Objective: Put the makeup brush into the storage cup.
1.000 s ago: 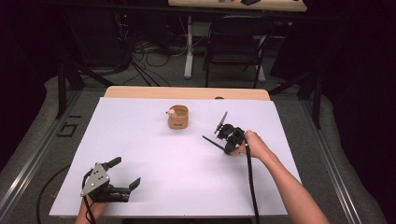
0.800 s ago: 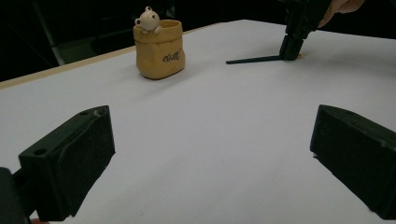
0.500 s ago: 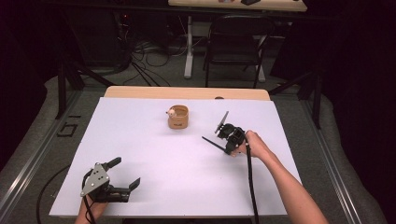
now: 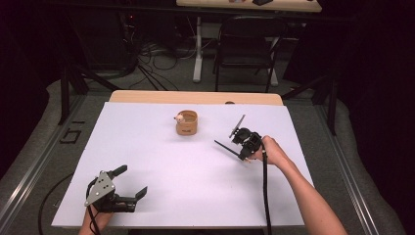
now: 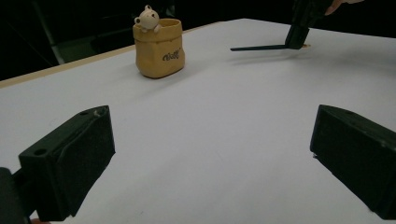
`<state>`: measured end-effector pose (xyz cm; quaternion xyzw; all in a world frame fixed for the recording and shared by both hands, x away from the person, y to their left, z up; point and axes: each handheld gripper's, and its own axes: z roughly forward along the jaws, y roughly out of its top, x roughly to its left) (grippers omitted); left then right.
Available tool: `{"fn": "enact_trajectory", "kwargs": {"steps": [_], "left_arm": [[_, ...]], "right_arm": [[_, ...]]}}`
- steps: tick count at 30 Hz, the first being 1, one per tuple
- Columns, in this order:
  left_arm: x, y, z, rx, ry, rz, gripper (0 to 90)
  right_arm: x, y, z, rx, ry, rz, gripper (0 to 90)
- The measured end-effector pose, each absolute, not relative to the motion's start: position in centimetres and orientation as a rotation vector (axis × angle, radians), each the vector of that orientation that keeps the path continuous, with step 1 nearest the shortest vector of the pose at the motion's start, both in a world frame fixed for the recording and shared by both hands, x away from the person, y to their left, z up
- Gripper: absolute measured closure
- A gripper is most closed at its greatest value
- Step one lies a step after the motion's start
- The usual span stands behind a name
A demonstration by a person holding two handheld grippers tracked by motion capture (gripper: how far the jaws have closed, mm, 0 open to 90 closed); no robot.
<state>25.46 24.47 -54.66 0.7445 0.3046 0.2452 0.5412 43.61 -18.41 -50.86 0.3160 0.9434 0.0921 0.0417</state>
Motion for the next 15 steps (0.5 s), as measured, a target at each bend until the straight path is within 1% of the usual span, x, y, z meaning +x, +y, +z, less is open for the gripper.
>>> {"fn": "enact_trajectory", "kwargs": {"steps": [4,5,15], "left_arm": [[25.4,24.5,-54.7,1.766,0.728,0.581,0.0],[25.4,24.5,-54.7,1.766,0.728,0.582,0.0],[25.4,24.5,-54.7,1.768,0.725,0.581,0.0]], "right_arm": [[43.4,-18.5,-50.0,0.928,2.873,0.269,84.2],[43.3,-18.5,-50.1,0.946,2.878,0.32,84.2],[42.3,-18.0,-49.0,0.867,2.882,0.317,84.3]]}}
